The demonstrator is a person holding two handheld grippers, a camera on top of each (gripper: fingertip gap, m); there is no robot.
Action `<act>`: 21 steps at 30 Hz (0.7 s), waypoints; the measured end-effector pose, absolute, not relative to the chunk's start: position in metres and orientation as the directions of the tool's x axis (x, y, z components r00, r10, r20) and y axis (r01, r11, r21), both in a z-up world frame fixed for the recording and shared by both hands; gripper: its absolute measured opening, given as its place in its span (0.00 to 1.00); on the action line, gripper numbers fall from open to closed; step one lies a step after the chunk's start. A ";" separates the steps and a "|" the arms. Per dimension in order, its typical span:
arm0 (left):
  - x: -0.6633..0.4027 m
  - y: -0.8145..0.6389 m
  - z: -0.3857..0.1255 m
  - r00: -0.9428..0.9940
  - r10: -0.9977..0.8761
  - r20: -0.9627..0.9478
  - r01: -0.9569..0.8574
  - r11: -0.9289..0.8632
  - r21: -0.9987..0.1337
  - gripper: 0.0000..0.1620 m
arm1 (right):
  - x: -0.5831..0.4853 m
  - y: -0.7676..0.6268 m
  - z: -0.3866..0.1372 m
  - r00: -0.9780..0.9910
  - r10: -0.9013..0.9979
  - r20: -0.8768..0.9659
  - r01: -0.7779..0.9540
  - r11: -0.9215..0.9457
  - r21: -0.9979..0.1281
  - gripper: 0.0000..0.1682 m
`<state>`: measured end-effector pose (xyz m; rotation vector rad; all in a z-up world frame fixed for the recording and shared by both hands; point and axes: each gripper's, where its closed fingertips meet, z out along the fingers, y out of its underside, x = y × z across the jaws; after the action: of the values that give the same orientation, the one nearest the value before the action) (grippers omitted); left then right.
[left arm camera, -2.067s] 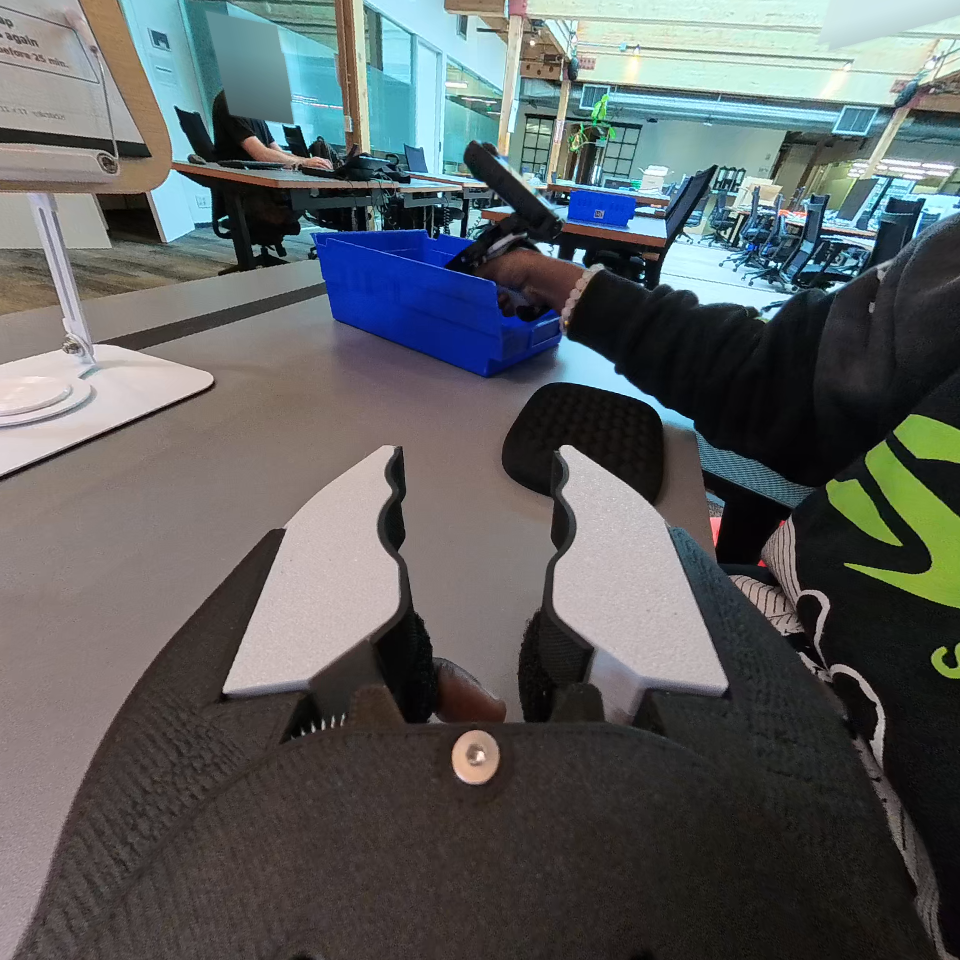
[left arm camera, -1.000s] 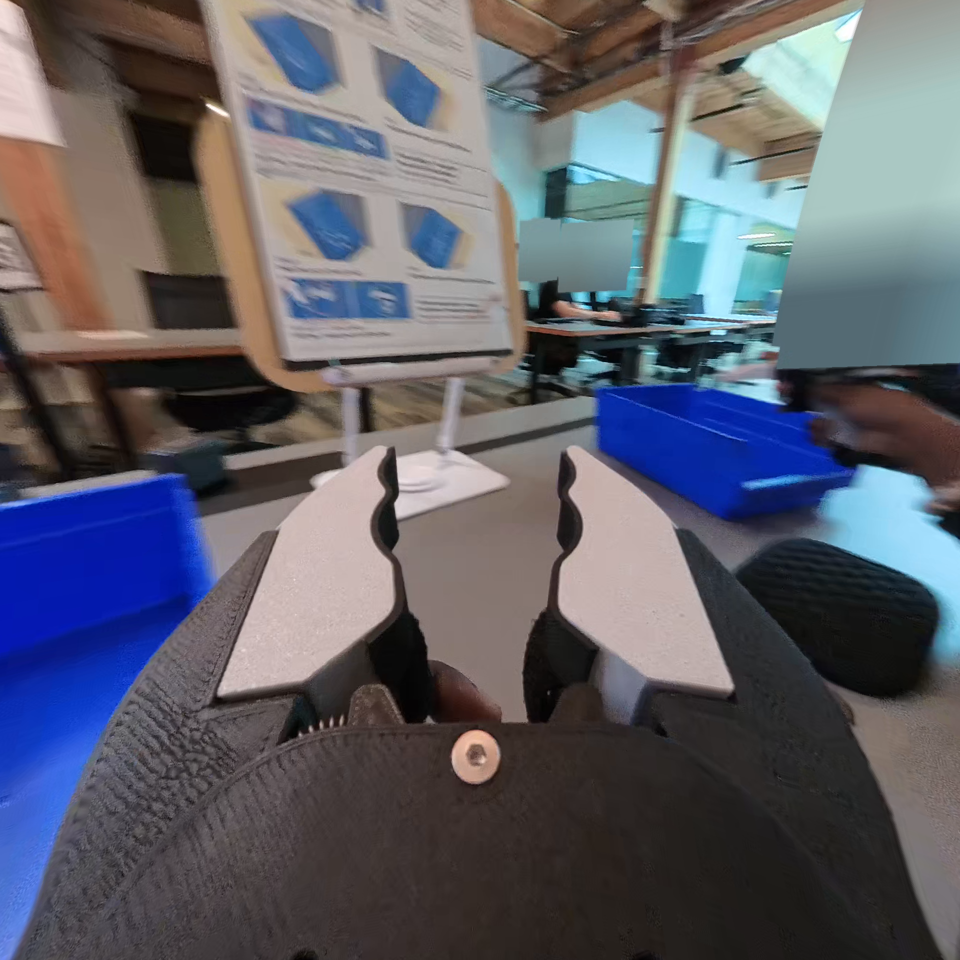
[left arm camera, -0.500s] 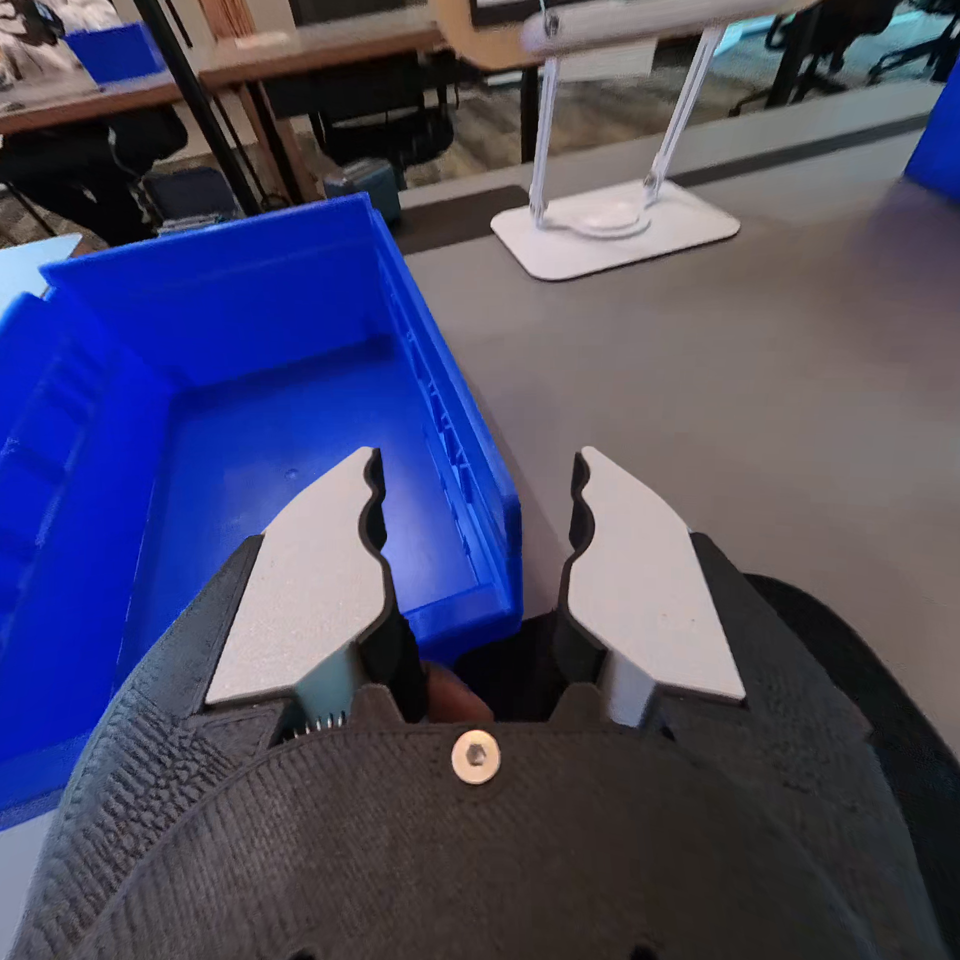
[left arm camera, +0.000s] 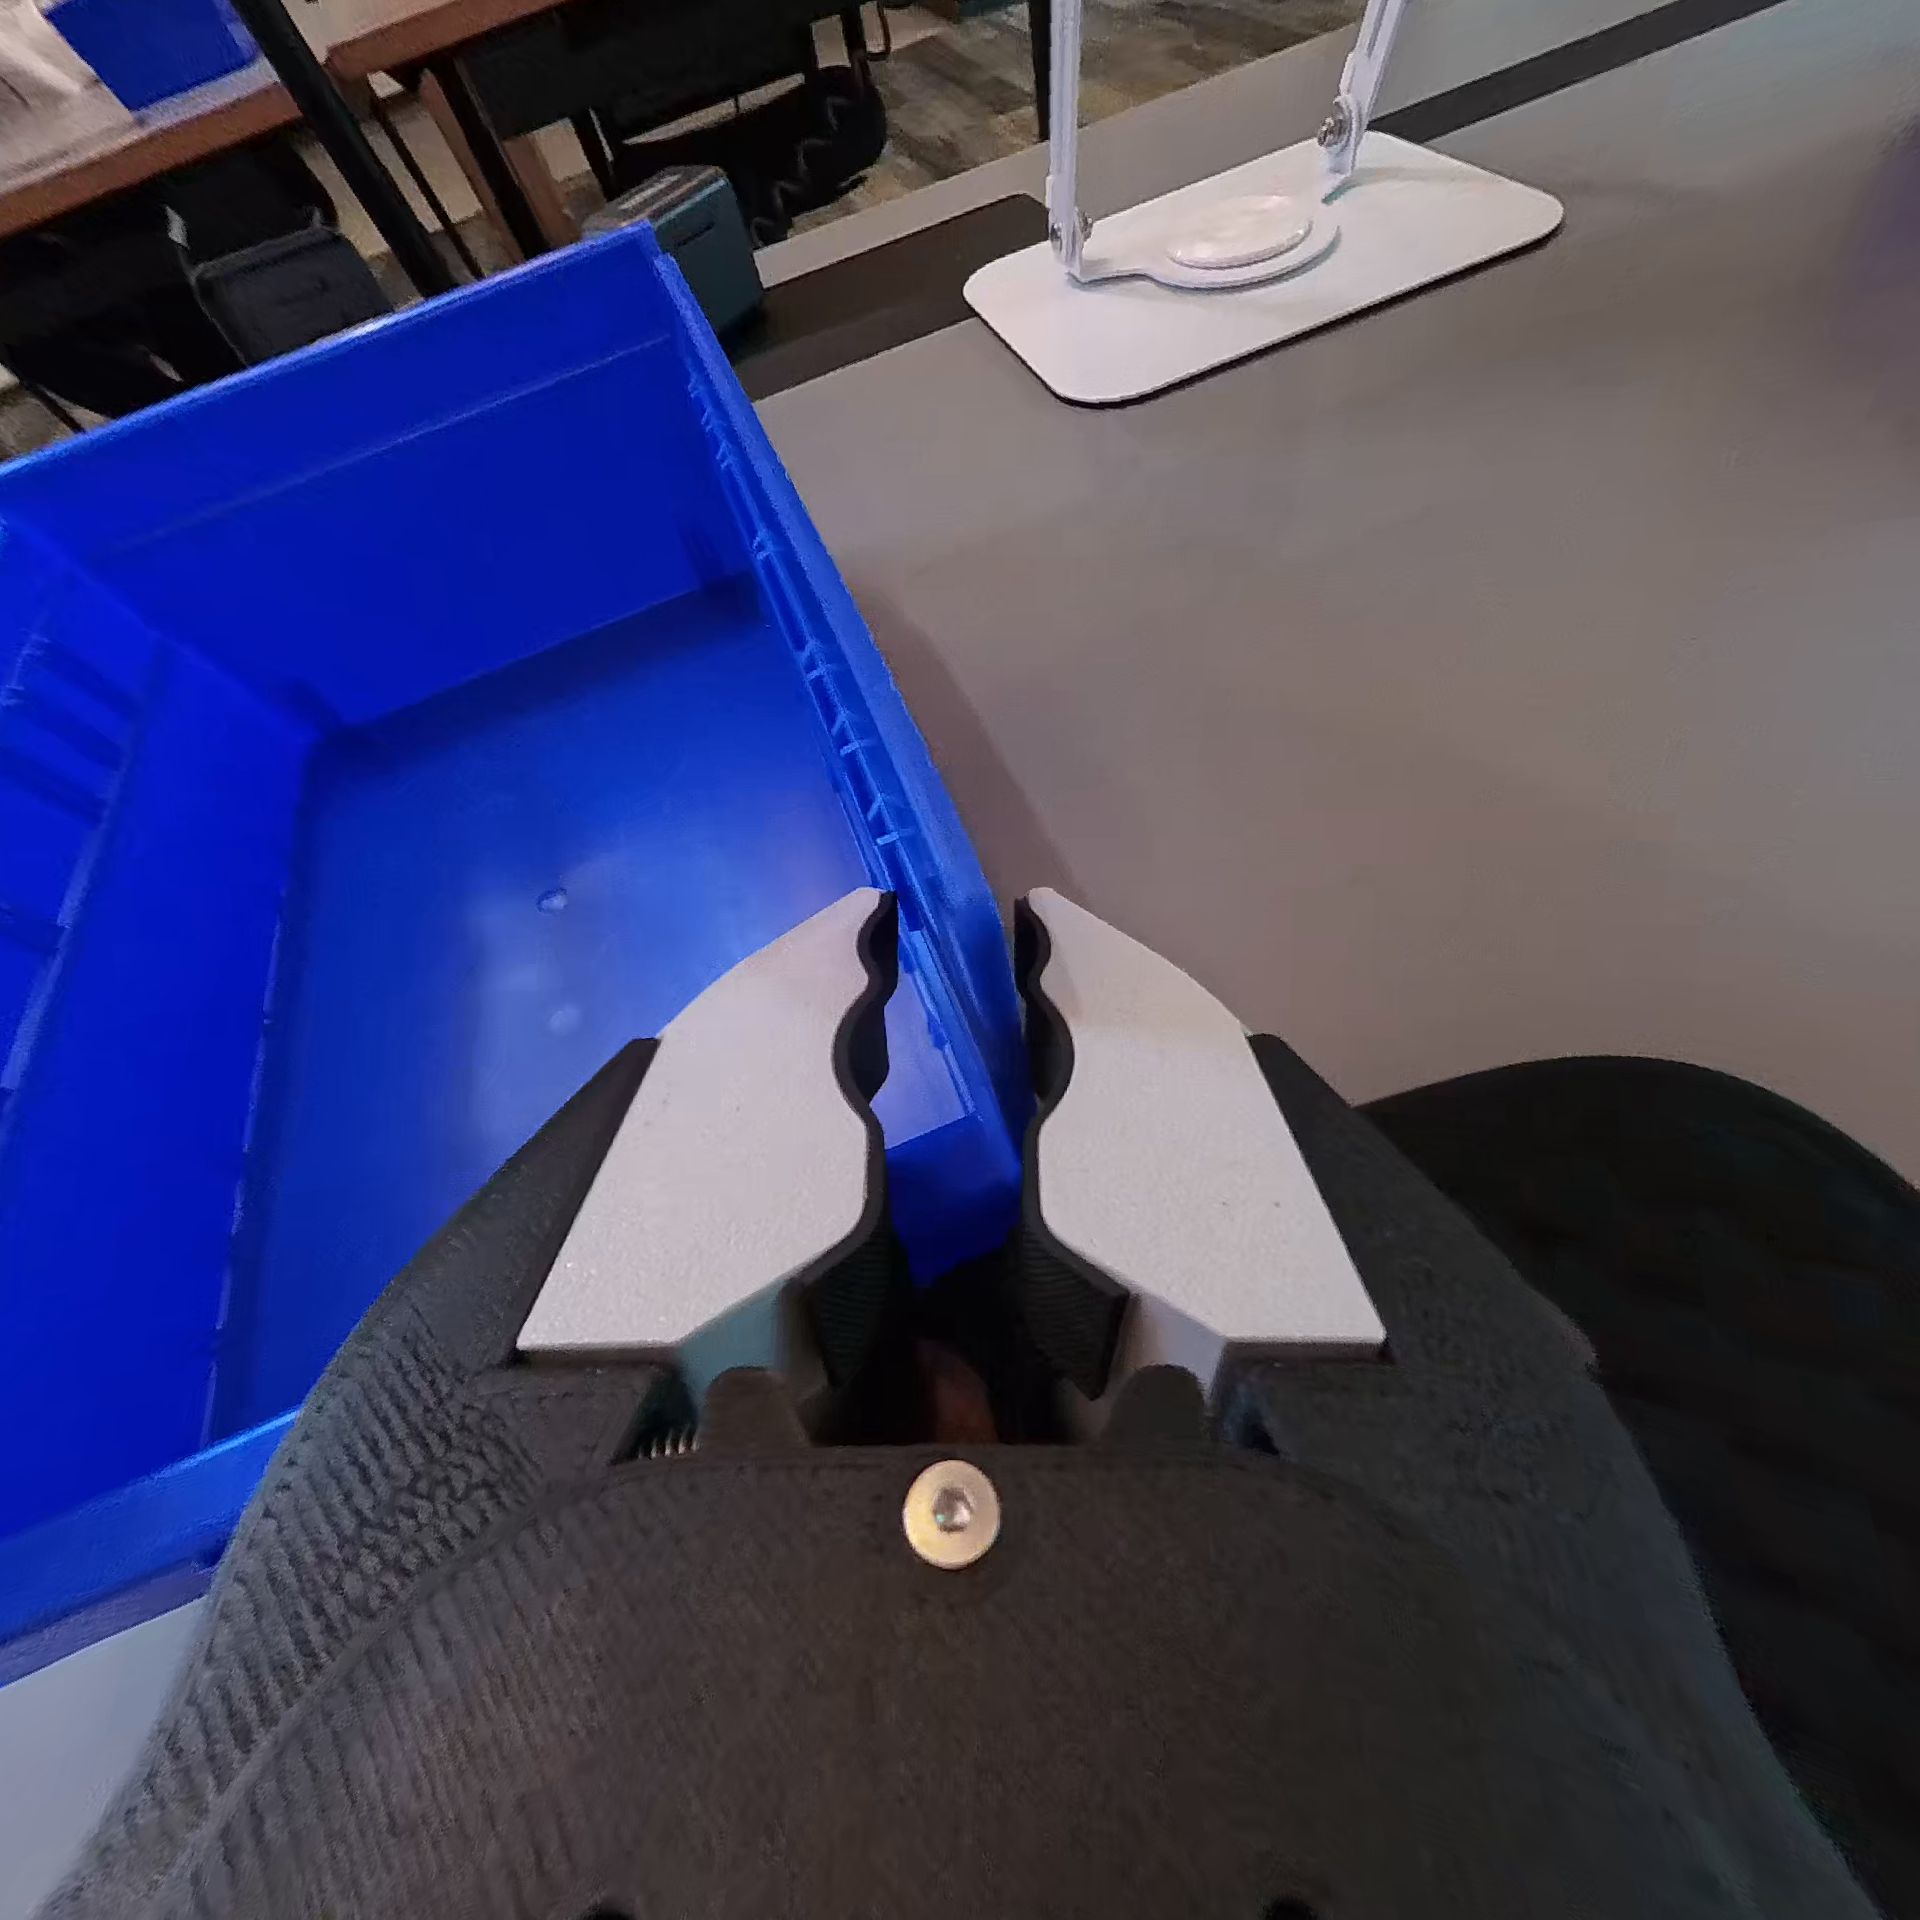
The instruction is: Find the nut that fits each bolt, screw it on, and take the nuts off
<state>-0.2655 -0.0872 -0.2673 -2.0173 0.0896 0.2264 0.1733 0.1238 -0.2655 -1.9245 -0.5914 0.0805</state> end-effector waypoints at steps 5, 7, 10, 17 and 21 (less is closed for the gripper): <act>-0.273 -0.084 -0.263 0.945 0.086 -0.316 -0.251 -0.430 -0.867 0.07 | 0.172 0.129 -0.265 0.856 0.437 0.275 0.422 -0.283 -0.861 0.07; -0.268 -0.082 -0.261 0.957 0.076 -0.278 -0.224 -0.413 -0.883 0.05 | 0.171 0.129 -0.265 0.841 0.433 0.323 0.462 -0.266 -0.846 0.07; -0.259 -0.078 -0.254 0.967 0.067 -0.246 -0.204 -0.379 -0.903 0.03 | 0.165 0.125 -0.262 0.823 0.455 0.339 0.477 -0.233 -0.847 0.07; -0.218 -0.059 -0.252 0.960 -0.002 -0.279 -0.263 -0.346 -0.901 0.03 | 0.137 0.103 -0.251 0.761 0.533 0.370 0.507 -0.132 -0.852 0.08; -0.193 -0.051 -0.251 0.958 -0.055 -0.280 -0.282 -0.329 -0.901 0.03 | 0.120 0.087 -0.240 0.750 0.556 0.356 0.475 -0.079 -0.876 0.07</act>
<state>-0.1927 -0.0508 -0.2513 -1.8996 0.2443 0.2342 0.1197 0.0866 -0.2396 -1.7151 -0.8214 0.0819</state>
